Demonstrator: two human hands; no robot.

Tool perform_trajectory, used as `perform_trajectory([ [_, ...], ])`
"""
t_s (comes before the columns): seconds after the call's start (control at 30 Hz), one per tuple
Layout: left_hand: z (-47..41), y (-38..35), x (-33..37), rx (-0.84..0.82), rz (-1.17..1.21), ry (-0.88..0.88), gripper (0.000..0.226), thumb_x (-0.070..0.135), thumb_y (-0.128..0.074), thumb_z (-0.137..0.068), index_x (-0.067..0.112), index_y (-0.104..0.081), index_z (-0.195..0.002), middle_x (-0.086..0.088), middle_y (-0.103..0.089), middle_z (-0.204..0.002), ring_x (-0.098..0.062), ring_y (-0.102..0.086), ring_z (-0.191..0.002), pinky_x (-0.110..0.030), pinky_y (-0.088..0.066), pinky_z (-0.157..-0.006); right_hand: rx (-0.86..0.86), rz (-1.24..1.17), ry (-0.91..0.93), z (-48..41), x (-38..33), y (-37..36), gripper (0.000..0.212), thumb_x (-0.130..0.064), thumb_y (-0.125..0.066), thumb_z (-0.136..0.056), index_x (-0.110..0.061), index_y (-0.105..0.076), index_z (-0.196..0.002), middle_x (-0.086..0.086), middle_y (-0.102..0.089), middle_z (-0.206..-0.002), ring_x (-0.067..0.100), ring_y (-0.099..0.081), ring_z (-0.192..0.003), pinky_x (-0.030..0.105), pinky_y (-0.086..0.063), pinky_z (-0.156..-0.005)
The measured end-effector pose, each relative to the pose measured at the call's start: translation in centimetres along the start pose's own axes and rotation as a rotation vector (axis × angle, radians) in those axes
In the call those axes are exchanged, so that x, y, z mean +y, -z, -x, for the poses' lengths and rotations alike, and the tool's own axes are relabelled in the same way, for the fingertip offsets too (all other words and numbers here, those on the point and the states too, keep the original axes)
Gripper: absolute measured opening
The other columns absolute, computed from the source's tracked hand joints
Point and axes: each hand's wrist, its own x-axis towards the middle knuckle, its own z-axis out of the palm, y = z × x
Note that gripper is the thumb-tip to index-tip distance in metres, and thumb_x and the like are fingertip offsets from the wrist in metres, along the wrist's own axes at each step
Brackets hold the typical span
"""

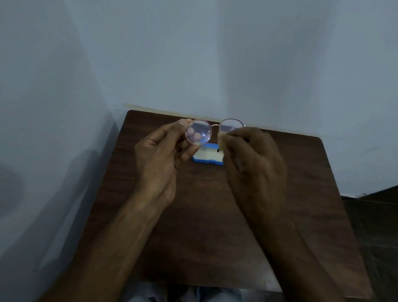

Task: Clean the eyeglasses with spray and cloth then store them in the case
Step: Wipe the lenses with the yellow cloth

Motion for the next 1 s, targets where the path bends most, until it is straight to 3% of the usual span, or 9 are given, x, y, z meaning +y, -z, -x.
perform_trajectory([
  [0.1,0.1,0.1,0.2,-0.009,-0.003,-0.003,0.014,0.012,-0.067,-0.098,0.007,-0.077,-0.107,-0.007,-0.077,-0.090,-0.016,-0.076,-0.083,-0.029,-0.065,-0.077,0.088,0.035,-0.042,-1.7,0.7,0.5,0.009,-0.014,-0.070,-0.100,-0.009,-0.076,-0.100,0.006,-0.071,-0.106,0.024,-0.062,-0.091,0.037,-0.048,-0.070],
  [0.27,0.0,-0.1,0.9,0.020,0.032,0.003,0.016,0.013,-0.067,-0.098,0.007,-0.076,-0.109,-0.004,-0.078,-0.089,-0.016,-0.074,-0.086,-0.027,-0.064,-0.076,0.047,0.042,0.026,-1.0,-0.2,0.5,0.010,-0.006,-0.071,-0.096,-0.009,-0.076,-0.104,0.005,-0.071,-0.109,0.027,-0.062,-0.091,0.039,-0.050,-0.070],
  [0.43,0.4,-0.1,1.1,0.011,0.044,-0.001,0.013,0.013,-0.066,-0.099,0.011,-0.079,-0.098,-0.002,-0.077,-0.083,-0.013,-0.076,-0.080,-0.026,-0.064,-0.077,0.115,0.052,-0.045,-2.5,0.9,1.3,0.008,-0.011,-0.071,-0.098,-0.009,-0.077,-0.102,0.007,-0.071,-0.107,0.025,-0.062,-0.092,0.034,-0.048,-0.071],
  [0.6,0.9,-0.2,1.1,0.022,0.055,0.000,0.014,0.013,-0.067,-0.097,0.008,-0.077,-0.106,-0.002,-0.079,-0.085,-0.014,-0.076,-0.083,-0.027,-0.065,-0.077,0.031,0.073,0.016,-1.0,0.2,1.4,0.009,-0.007,-0.071,-0.096,-0.010,-0.076,-0.103,0.005,-0.070,-0.108,0.027,-0.062,-0.091,0.035,-0.049,-0.067],
  [0.77,1.5,-0.5,0.7,0.011,0.027,-0.016,0.014,0.013,-0.068,-0.096,0.010,-0.077,-0.106,-0.004,-0.080,-0.090,-0.015,-0.077,-0.086,-0.026,-0.065,-0.073,0.087,0.100,-0.049,-3.2,1.1,1.9,0.009,-0.013,-0.073,-0.095,-0.013,-0.077,-0.104,0.002,-0.074,-0.106,0.024,-0.064,-0.091,0.024,-0.035,-0.072],
  [0.9,1.7,-0.8,0.7,-0.004,0.035,-0.026,0.023,0.012,-0.066,-0.098,0.000,-0.074,-0.116,-0.006,-0.078,-0.091,-0.017,-0.076,-0.087,-0.029,-0.064,-0.077,0.011,0.059,0.020,-1.3,-0.6,2.0,0.016,-0.009,-0.074,-0.094,-0.010,-0.076,-0.110,0.004,-0.072,-0.113,0.025,-0.063,-0.095,0.032,-0.049,-0.075],
  [1.0,2.0,-0.8,0.6,-0.034,0.015,-0.034,0.015,0.012,-0.064,-0.099,0.008,-0.077,-0.107,-0.004,-0.079,-0.087,-0.017,-0.078,-0.086,-0.028,-0.065,-0.075,0.073,0.025,-0.058,-1.7,0.8,2.7,0.006,-0.017,-0.071,-0.098,-0.012,-0.075,-0.097,0.003,-0.071,-0.104,0.024,-0.061,-0.088,0.037,-0.047,-0.071],
])
